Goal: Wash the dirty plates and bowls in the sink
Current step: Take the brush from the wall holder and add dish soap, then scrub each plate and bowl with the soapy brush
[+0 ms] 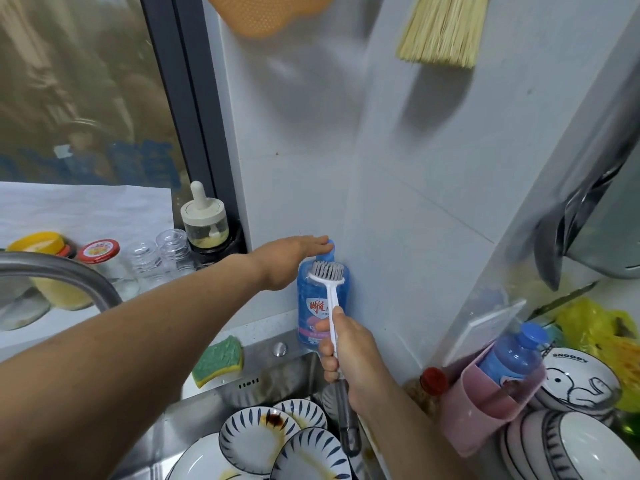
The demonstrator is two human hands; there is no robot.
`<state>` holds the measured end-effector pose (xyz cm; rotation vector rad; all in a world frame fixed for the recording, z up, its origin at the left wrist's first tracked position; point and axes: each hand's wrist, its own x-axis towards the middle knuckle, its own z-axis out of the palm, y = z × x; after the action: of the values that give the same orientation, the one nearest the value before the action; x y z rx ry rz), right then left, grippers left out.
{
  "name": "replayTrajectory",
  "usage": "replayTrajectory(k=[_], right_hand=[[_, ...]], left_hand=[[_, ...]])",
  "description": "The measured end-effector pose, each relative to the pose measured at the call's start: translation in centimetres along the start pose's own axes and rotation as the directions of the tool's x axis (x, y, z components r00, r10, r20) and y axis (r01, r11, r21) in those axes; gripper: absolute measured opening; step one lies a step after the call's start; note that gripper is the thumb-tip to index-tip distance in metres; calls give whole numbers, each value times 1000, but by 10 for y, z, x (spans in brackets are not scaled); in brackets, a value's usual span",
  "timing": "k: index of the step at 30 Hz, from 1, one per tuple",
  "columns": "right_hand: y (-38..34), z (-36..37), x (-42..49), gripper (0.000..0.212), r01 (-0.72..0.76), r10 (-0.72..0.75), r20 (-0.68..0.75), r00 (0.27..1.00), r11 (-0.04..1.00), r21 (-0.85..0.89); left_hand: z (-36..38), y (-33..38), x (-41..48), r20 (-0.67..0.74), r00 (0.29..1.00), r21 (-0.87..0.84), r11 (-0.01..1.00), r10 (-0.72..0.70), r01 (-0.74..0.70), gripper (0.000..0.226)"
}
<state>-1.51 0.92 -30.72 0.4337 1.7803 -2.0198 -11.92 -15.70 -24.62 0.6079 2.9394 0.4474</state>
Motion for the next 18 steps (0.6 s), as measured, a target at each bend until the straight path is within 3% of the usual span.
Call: replayTrajectory(k=[3, 6, 9, 11, 13, 16, 18], right_hand=[[2, 0, -2, 43, 22, -22, 16, 1000, 1000, -7], [7, 2, -6, 45, 68, -69, 32, 997, 997, 21], [9, 2, -10, 47, 120, -122, 34, 992, 992, 32], [16, 1, -12, 49, 155, -156, 48, 987, 988, 11], [26, 1, -17, 51, 191, -189, 73, 979, 981, -27], [44, 2, -28, 47, 206, -196, 106, 975, 974, -96], [53, 4, -33, 48, 201, -184, 127, 975, 970, -134]], left_hand=[[0, -5, 4, 7, 1000, -40, 999, -20, 20, 93], [5, -6, -6, -112, 990, -134, 989, -81, 65, 89], [15, -2, -25, -293, 938, -325, 942, -187, 86, 74], [40, -6, -46, -315, 897, -505, 855, -310, 118, 60], [78, -13, -70, -211, 869, -668, 715, -448, 206, 41], [146, -21, -117, 74, 820, -791, 467, -567, 395, 11], [187, -22, -144, 199, 769, -797, 355, -608, 488, 15]])
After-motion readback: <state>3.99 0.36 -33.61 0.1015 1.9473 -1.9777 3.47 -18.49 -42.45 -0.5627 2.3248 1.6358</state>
